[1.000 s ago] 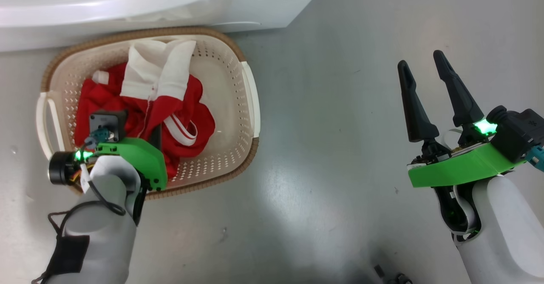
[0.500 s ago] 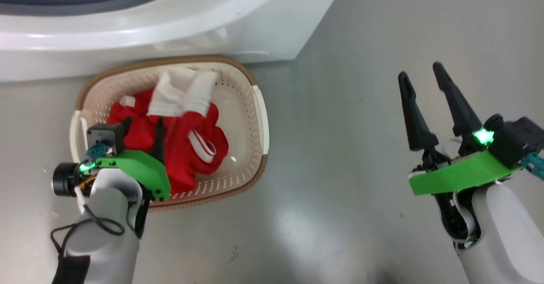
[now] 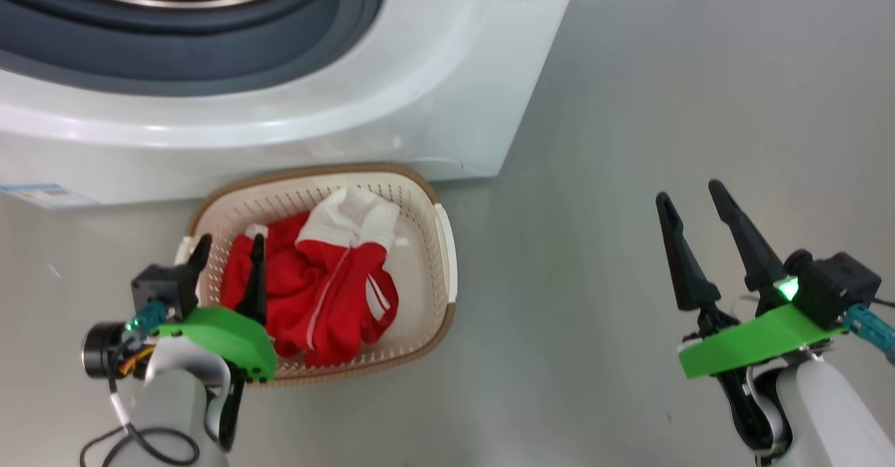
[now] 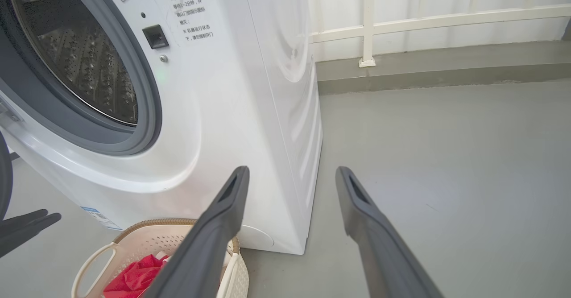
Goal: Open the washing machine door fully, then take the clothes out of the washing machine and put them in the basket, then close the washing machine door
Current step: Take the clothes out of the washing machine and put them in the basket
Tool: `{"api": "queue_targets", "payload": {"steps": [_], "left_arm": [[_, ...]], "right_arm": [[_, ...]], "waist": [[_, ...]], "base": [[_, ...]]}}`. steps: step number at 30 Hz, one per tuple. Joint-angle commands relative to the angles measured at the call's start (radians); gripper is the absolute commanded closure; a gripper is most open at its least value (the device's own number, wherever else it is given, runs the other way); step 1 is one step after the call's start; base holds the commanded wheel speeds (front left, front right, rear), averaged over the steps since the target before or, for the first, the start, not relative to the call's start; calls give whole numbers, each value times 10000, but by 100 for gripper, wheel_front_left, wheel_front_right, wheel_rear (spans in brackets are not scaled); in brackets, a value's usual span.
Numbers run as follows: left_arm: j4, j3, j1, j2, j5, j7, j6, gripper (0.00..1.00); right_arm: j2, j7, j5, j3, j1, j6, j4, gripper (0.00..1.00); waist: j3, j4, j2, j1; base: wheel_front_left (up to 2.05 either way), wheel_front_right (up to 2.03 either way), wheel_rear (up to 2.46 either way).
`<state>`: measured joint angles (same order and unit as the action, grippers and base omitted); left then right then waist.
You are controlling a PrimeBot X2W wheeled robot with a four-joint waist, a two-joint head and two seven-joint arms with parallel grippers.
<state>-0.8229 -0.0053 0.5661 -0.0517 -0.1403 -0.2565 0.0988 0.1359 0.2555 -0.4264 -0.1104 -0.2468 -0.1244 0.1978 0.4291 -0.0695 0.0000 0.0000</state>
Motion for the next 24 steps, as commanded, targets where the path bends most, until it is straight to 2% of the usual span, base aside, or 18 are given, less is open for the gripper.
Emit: {"api": "queue_targets", "payload": {"steps": [1, 24], "left_arm": [[359, 308, -390, -259, 83, -53, 74, 0], [4121, 1247, -4072, -6, 300, -53, 268, 0]], "right_arm": [[123, 63, 24, -182, 276, -63, -156, 0], [549, 63, -74, 48, 2398, -63, 24, 0]], "waist": [[-685, 177, 0, 0], [-3264, 458, 0, 0]], "base": [[0, 0, 0], [0, 0, 0]]}}
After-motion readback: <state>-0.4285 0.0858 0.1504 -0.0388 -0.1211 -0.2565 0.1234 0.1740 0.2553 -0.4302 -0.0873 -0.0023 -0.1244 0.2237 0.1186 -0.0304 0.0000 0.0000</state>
